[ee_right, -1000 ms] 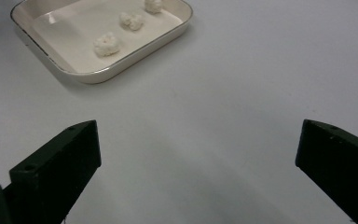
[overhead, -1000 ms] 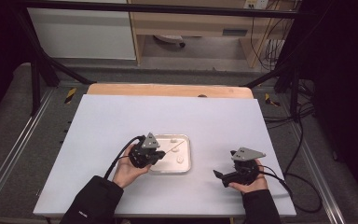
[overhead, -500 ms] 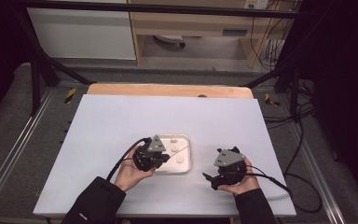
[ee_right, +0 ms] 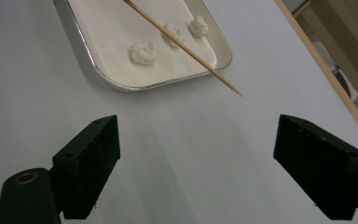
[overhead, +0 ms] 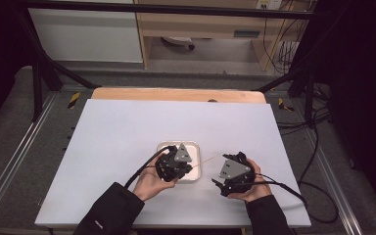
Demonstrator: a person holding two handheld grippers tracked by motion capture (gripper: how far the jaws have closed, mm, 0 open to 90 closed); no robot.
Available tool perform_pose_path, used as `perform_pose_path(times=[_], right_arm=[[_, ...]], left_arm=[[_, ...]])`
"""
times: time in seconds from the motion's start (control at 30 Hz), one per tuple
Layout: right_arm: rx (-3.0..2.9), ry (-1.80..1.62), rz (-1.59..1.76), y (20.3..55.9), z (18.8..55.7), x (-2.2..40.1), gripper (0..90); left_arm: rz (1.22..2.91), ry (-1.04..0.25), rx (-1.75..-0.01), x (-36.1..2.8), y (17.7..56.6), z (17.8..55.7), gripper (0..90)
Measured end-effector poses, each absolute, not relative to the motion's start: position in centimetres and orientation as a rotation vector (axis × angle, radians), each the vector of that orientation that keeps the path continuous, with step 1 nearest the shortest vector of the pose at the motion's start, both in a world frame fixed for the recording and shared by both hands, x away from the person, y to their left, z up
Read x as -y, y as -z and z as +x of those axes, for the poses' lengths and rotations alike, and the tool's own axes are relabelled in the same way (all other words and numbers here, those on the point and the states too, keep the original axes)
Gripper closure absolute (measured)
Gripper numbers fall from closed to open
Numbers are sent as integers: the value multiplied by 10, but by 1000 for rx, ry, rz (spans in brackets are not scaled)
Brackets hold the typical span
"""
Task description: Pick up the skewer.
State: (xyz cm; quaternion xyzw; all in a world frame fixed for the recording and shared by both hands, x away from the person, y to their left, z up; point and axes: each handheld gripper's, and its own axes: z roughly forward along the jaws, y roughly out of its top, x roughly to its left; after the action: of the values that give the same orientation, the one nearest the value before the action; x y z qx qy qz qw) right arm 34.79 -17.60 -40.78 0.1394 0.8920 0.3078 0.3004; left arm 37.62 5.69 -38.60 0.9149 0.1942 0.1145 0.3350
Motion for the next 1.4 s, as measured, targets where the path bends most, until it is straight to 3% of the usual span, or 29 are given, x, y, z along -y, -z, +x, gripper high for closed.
perform_pose_path(times=[0.47,1.0,1.4], right_arm=[[-2340,-694,123,408,345,173,313],[-2307,-510,-185,411,346,161,622],[-2305,-449,-283,414,345,155,767]], left_arm=[[2438,-262,-474,-31,388,374,884],[2462,-243,-383,-25,384,374,884],[2487,-234,-357,-22,385,373,884]])
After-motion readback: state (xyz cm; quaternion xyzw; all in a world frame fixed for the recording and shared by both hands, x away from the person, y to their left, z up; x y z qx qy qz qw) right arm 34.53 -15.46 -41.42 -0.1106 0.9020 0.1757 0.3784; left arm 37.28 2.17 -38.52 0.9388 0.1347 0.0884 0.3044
